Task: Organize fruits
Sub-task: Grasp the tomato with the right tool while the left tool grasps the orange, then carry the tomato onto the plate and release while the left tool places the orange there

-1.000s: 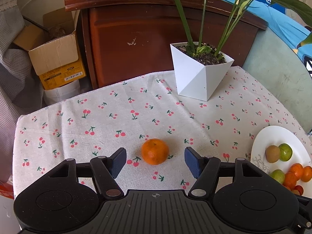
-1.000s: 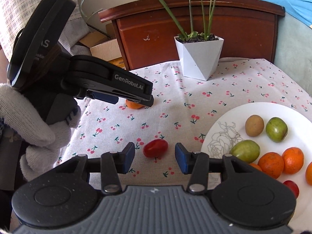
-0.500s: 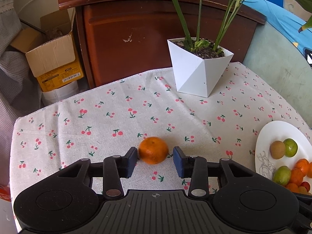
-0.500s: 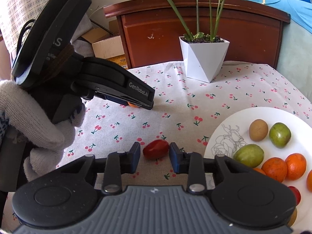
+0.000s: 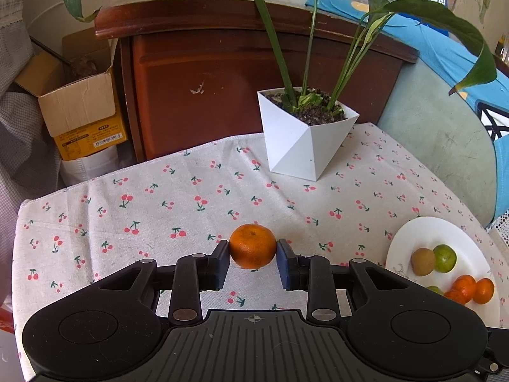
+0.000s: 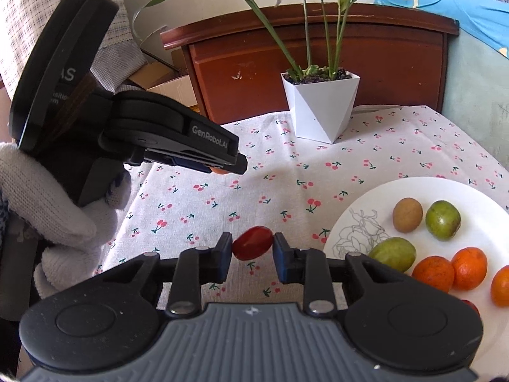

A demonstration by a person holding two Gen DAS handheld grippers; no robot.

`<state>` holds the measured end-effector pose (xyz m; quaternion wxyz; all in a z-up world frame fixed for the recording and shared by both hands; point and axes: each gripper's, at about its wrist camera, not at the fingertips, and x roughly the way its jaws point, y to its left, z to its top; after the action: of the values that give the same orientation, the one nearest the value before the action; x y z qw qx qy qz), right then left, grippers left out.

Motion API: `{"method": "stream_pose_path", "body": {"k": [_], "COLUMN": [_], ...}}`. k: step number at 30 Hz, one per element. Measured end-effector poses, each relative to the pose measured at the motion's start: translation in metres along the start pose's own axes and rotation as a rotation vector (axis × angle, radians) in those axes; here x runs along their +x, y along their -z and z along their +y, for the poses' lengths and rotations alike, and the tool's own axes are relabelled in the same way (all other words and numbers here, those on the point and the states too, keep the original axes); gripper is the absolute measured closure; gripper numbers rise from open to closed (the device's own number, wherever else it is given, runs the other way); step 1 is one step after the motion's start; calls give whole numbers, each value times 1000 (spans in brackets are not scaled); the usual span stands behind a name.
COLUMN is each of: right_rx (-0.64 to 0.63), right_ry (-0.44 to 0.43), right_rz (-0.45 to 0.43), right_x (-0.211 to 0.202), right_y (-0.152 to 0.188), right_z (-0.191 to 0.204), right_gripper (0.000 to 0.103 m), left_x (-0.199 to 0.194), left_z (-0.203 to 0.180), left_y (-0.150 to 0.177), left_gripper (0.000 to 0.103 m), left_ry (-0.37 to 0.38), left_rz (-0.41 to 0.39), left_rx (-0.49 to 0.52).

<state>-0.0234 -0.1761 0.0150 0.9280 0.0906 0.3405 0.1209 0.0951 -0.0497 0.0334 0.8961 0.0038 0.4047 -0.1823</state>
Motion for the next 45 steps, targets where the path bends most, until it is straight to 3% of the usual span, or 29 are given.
{"method": "stream_pose_path", "body": {"k": [12,25,35,45], "right_rx": [28,179,372,486], "right_ry": [28,193,263,269], "right_rz": [-67,-168,-141,-105], "right_x": [-27,-72,-78,-75], "right_y": [-6,-14,-4,7], "right_z": [-11,-75,-114,-131], "right_gripper": [76,76,76,76], "left_x": [-20,-29,-20,-8], "left_z": [-20,-68,-119,-136], "left_y": [-4,-4,12,24], "left_gripper": [74,74,74,74], "left_ry": [34,156,270,287], "left_rz": [-64,-79,-32,13], "left_rx": [33,83,183,222]}}
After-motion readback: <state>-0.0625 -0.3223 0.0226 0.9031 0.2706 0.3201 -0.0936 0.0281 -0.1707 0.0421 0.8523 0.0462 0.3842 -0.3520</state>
